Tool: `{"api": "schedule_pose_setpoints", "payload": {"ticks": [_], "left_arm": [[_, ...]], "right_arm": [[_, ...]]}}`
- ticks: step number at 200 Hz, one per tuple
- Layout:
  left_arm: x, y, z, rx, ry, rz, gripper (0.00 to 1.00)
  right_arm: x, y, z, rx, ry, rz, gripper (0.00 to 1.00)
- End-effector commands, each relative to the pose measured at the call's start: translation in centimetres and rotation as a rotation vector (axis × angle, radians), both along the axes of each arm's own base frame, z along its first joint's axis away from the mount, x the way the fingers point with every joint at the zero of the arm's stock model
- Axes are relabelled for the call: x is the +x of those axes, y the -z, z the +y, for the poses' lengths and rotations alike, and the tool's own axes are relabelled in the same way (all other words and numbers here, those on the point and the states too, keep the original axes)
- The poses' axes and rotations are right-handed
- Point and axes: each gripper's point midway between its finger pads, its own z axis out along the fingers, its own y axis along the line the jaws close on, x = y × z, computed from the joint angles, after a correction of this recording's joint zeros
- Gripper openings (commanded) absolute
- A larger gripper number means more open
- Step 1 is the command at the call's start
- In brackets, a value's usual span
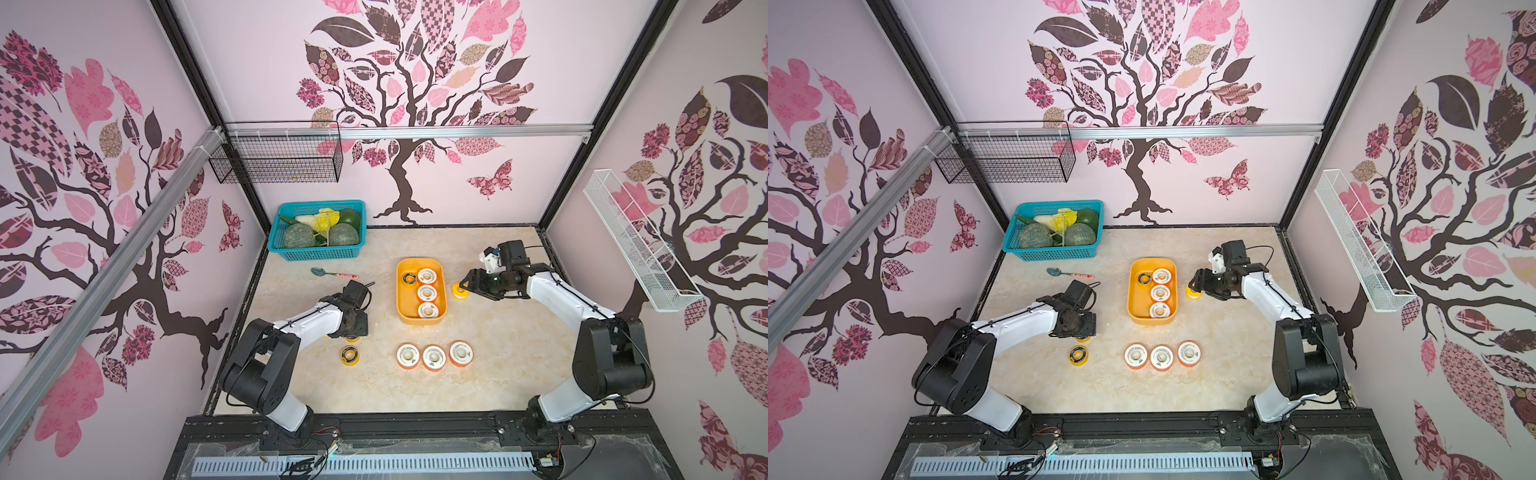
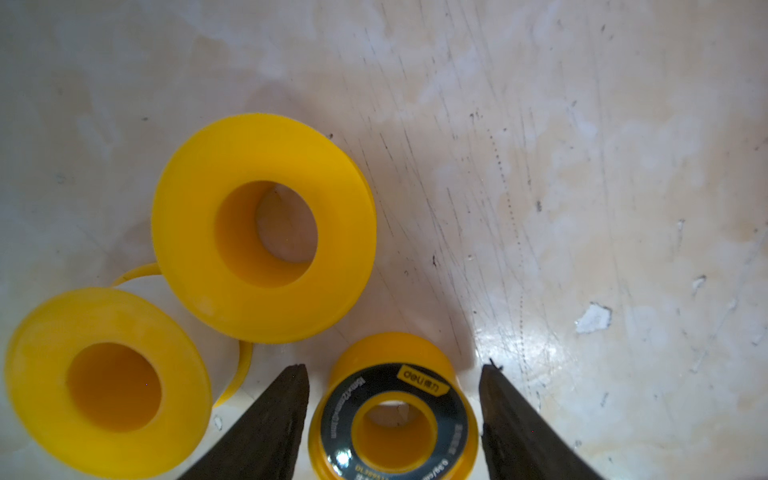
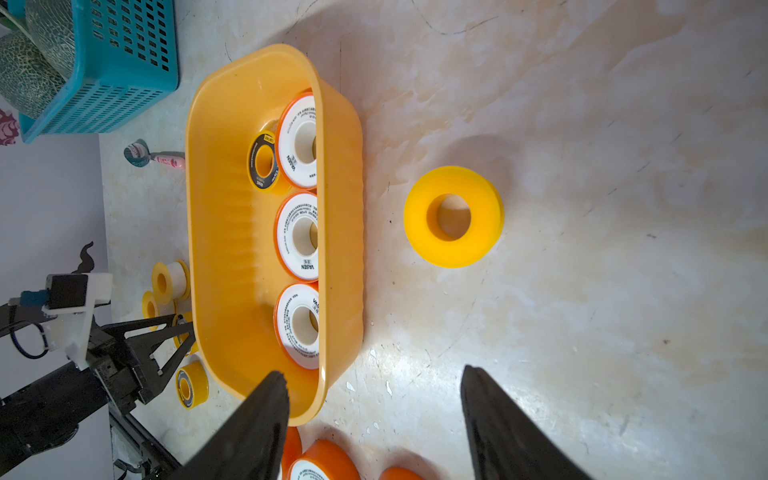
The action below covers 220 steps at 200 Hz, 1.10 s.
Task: Put the sealing tape into the storage box
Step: Pick up the sealing tape at the center of the board.
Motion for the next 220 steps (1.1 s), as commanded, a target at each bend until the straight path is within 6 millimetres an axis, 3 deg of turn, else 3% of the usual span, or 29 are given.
{"api": "schedule_pose_setpoints", "payload": {"ticks": [1,72,122,178,220], "left_arm": [[0.4,0.0,-0.4,-0.004,0.013,-0.003,0.68],[0.4,-0.3,-0.4,-0.003,0.015,-0.006,0.55],[0.7,-1.7,-0.2,0.006,0.009,-0.032,0.54],[2.1,-4.8,-1.1,0.005,0.038,-0.075,0.54],[4.0,-8.1,-3.1,-0.028,0.092,-0.124,0.54]], "right_arm": [[0.1,-0.3,0.1,0.001,-0.005,-0.004,0.70],[0.1,-0.3,0.2,0.004,-0.007,0.001,0.71],[0.1,-0.1,0.2,0.001,-0.009,0.005,0.71],[0.1,-0.2,0.2,-0.001,-0.011,0.002,0.71],[0.0,-0.1,0.2,-0.001,-0.013,0.004,0.71]]}}
